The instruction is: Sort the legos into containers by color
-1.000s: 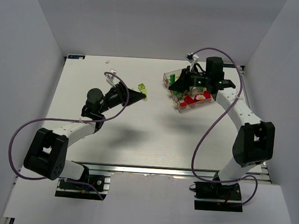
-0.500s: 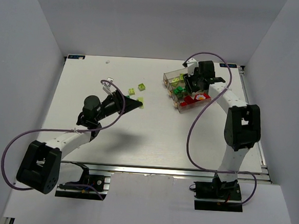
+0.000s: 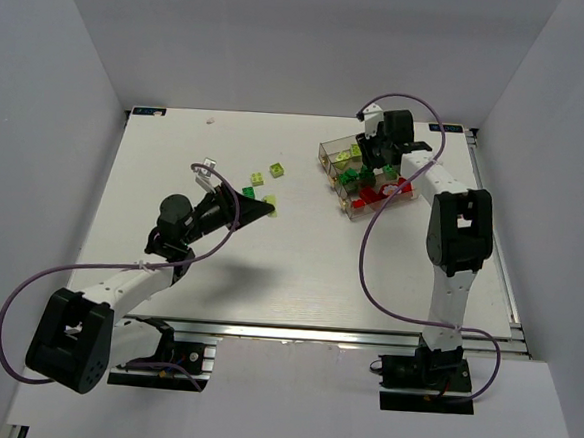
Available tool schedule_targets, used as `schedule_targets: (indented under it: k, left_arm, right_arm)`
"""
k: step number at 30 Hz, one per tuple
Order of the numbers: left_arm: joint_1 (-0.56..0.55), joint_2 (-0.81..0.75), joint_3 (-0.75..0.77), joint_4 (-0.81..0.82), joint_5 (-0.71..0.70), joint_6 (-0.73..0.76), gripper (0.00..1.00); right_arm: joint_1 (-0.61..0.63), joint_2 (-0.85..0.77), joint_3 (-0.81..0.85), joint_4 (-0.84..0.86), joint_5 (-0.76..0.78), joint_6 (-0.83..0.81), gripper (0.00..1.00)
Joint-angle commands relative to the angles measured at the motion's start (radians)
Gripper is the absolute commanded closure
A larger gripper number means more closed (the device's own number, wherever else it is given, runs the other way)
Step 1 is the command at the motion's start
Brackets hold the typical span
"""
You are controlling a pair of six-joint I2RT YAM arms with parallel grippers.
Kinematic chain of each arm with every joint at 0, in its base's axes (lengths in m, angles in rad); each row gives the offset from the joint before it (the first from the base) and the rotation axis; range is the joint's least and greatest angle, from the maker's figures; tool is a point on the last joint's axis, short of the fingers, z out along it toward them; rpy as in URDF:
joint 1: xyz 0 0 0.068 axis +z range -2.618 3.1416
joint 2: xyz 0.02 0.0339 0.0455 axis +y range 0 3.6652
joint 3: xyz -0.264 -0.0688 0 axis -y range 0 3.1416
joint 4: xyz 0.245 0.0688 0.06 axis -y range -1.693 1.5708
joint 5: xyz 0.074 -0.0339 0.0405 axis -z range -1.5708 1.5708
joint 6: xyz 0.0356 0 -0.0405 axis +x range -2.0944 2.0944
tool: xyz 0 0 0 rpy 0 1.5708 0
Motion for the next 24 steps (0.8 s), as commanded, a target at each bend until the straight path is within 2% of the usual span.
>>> schedule_targets:
  k: [1,5,9,12,21,24]
  left_arm:
    - [0.002,-0.030,-0.001,-0.008,-0.015,0.007,1.00]
    - [0.002,-0.019,0.010,-0.008,-0.012,0.011,1.00]
    - [0.002,0.000,0.029,-0.007,-0.007,0.011,1.00]
    - [0.002,0.030,0.059,-0.030,0.005,0.023,1.00]
    - [-0.045,0.195,0.258,-0.134,0.013,0.104,1.00]
    - [-0.065,0.246,0.330,-0.162,0.008,0.127,1.00]
  right_arm:
    - [-0.009,0.004,0.026,0.027,-0.011,0.016,0.92]
    - [-0.020,-0.001,0.008,0.011,-0.029,0.020,0.81]
    - [-0.032,0.004,0.006,-0.006,-0.052,0.025,0.64]
    - [-0.035,0.009,0.009,-0.019,-0.061,0.022,0.57]
    - [-0.056,-0.014,0.013,-0.036,-0.098,0.027,0.43]
    - [-0.063,-0.036,0.011,-0.044,-0.115,0.034,0.42]
